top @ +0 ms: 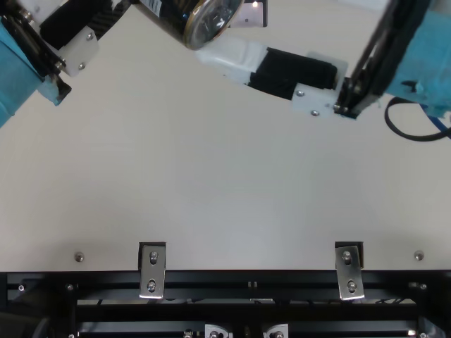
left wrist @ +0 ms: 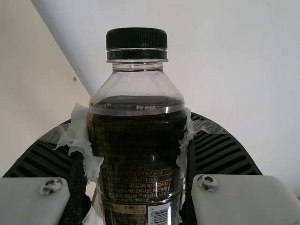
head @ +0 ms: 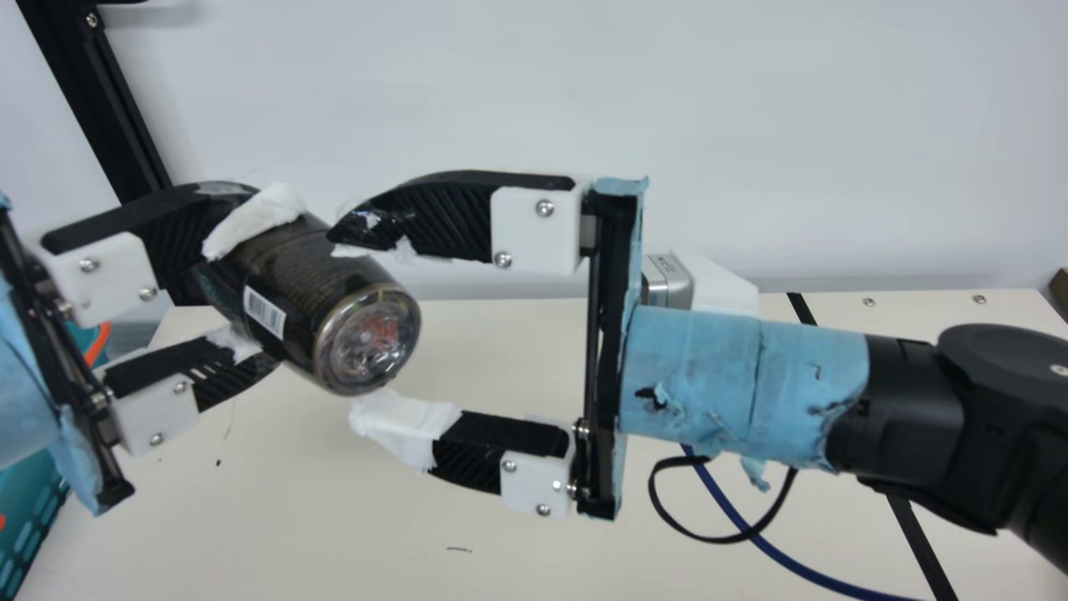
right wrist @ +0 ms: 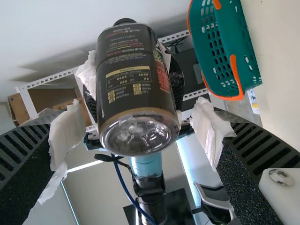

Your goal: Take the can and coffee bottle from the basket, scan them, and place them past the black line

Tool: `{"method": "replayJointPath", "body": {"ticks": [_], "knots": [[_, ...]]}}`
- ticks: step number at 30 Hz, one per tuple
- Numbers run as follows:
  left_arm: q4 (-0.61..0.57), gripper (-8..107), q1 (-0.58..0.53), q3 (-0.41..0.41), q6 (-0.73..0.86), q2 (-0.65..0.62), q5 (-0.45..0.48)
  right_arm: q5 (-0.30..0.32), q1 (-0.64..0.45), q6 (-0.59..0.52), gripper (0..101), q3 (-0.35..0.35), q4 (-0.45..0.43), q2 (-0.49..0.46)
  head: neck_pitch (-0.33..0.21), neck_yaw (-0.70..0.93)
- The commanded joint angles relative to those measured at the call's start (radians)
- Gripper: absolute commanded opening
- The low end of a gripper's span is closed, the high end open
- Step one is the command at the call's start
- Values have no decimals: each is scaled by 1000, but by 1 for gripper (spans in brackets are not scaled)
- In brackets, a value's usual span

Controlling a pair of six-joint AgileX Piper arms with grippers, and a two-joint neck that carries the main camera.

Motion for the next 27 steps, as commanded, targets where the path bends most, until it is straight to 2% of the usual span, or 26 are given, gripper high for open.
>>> {"method": "replayJointPath", "body": {"ticks": [1,20,27], "knots": [[0,10,0,0,0,0,0,-2,10,-3,101,-7,4,9,-32,-3],[0,10,0,0,0,0,0,-48,68,-23,101,-82,44,83,-32,-3],[0,10,0,0,0,0,0,-50,67,-22,101,-80,49,83,-32,-3]]}}
